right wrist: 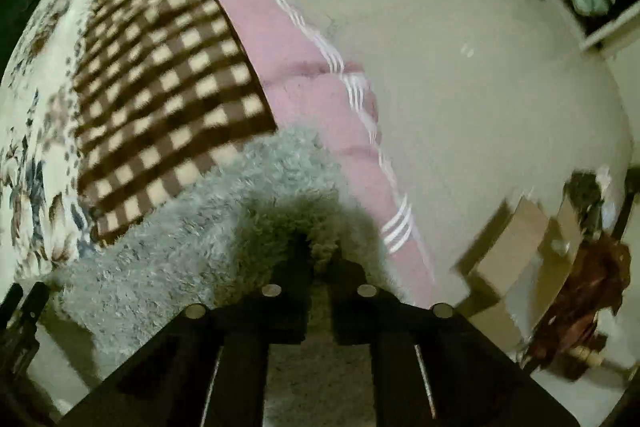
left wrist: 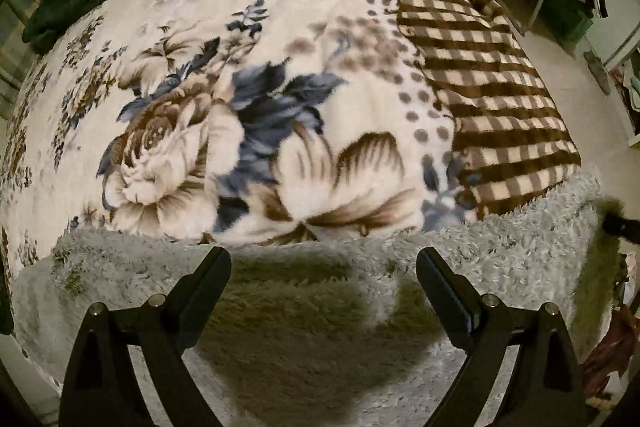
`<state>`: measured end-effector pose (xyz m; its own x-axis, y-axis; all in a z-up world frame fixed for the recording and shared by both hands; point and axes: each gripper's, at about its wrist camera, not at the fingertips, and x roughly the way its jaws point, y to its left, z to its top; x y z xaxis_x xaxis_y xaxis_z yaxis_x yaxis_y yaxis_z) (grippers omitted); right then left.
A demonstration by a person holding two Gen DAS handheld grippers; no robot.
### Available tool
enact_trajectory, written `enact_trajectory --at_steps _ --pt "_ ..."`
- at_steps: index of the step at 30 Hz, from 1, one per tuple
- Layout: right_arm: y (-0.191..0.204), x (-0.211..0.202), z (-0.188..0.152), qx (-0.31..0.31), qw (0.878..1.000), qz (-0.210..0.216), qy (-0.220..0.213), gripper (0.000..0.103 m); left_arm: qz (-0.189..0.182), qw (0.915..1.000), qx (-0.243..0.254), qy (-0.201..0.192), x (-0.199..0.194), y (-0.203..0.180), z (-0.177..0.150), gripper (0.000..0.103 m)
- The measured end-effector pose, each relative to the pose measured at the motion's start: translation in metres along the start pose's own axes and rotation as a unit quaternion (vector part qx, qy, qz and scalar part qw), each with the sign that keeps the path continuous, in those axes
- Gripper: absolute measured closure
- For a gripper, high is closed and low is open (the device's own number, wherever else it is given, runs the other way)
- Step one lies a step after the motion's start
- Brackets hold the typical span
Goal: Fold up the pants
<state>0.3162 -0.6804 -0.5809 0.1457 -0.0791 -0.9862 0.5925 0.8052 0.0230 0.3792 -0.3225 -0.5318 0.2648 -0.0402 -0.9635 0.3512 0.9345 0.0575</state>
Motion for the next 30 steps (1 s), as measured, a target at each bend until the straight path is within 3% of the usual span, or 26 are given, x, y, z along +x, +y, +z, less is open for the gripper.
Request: enact_trajectory --at_steps 5,10,14,19,21,24,25,27,28,29,30 --pt "-0.001 -0.031 0.012 0.015 0.998 -0.002 -0.060 0.098 -0.008 0.9997 -0.023 -0.004 -0.007 0.006 0.003 0.008" --pt "-0.003 -0.028 0.036 0.032 0.998 0.000 -0.061 0.098 -0.008 0.9991 -0.039 -0.014 -0.012 0.011 0.012 0.008" --pt "-0.004 -0.026 0.035 0.052 0.997 0.009 -0.060 0.098 -0.010 0.9991 -0.038 -0.012 -0.014 0.013 0.014 0.008" --pt "-0.007 -0.064 0.029 0.074 0.991 0.040 -0.107 0.098 -0.018 0.9980 -0.052 -0.030 -0.029 0.020 0.011 0.008" --pt "-0.006 -0.054 0.031 0.076 0.992 0.037 -0.093 0.098 -0.017 0.9983 -0.049 -0.025 -0.026 0.017 0.010 0.008" --pt "-0.010 -0.017 0.034 0.078 0.996 0.029 -0.032 0.097 -0.014 0.9991 -0.038 -0.015 -0.019 0.011 0.007 0.008" --pt "-0.014 -0.009 0.032 0.081 0.996 0.037 -0.014 0.093 -0.013 0.9993 -0.032 -0.015 -0.018 0.009 0.005 0.008" --pt "-0.032 -0.010 0.016 0.110 0.992 0.068 -0.003 0.070 -0.016 0.9994 -0.025 -0.016 -0.019 0.008 0.001 0.008" --pt "-0.041 -0.015 0.005 0.121 0.989 0.089 -0.008 0.046 -0.019 0.9994 -0.023 -0.016 -0.021 0.008 -0.002 0.008" --pt "-0.048 -0.019 -0.007 0.132 0.985 0.106 -0.013 0.030 -0.022 0.9994 -0.022 -0.014 -0.021 0.009 -0.006 0.008" --pt "-0.058 -0.027 -0.025 0.147 0.981 0.124 -0.018 0.027 -0.028 0.9993 -0.023 -0.011 -0.021 0.011 -0.012 0.008"
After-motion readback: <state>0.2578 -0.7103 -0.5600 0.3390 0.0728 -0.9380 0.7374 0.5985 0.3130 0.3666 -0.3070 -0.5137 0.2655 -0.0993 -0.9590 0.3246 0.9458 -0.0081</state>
